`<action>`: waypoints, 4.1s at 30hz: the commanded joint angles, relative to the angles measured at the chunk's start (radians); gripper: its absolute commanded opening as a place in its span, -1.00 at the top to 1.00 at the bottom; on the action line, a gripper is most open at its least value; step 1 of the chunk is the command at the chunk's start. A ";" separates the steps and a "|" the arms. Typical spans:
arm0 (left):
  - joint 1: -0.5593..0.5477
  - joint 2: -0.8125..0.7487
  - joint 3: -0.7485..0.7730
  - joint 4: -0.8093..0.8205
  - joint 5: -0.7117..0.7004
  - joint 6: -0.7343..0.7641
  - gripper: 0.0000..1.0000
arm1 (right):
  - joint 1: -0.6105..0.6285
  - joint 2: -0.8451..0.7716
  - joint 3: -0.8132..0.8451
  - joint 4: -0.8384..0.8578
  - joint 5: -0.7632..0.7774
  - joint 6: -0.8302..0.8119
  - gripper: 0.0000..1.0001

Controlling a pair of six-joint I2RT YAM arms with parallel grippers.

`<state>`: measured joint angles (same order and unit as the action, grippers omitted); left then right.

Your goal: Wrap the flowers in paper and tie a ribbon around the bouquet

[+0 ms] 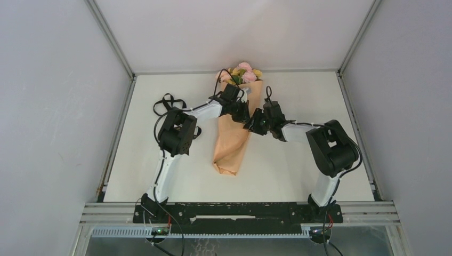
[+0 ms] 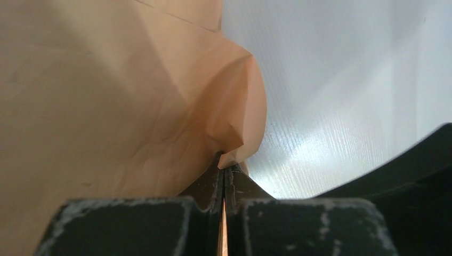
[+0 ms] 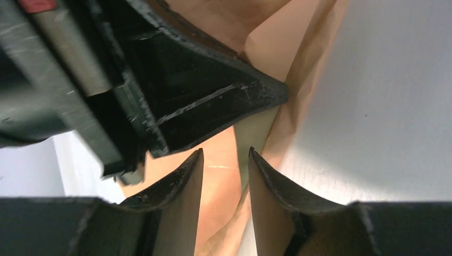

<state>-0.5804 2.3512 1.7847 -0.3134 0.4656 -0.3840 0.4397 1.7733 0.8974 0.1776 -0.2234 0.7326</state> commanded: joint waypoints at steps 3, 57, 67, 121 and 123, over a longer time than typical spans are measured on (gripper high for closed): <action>-0.003 -0.007 0.037 0.016 -0.046 0.028 1.00 | 0.005 0.060 0.055 -0.054 0.033 -0.041 0.19; -0.743 -0.583 -0.802 -0.201 -0.662 0.890 0.47 | -0.067 0.081 -0.129 0.156 -0.092 0.085 1.00; -0.789 -0.657 -0.634 -0.443 -0.604 0.922 0.18 | -0.058 0.063 -0.137 0.150 -0.075 0.087 1.00; -0.495 -0.533 -0.589 -0.161 -0.578 1.014 -0.21 | -0.141 0.246 0.137 -0.028 -0.378 -0.041 1.00; -0.441 -0.590 -0.497 -0.288 -0.499 0.955 -0.36 | -0.142 0.230 0.126 -0.016 -0.375 -0.037 1.00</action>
<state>-1.1091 1.8610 1.1591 -0.3347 -0.1699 0.6777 0.2943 2.0247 1.0557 0.1501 -0.5854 0.6857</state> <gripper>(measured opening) 0.626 0.006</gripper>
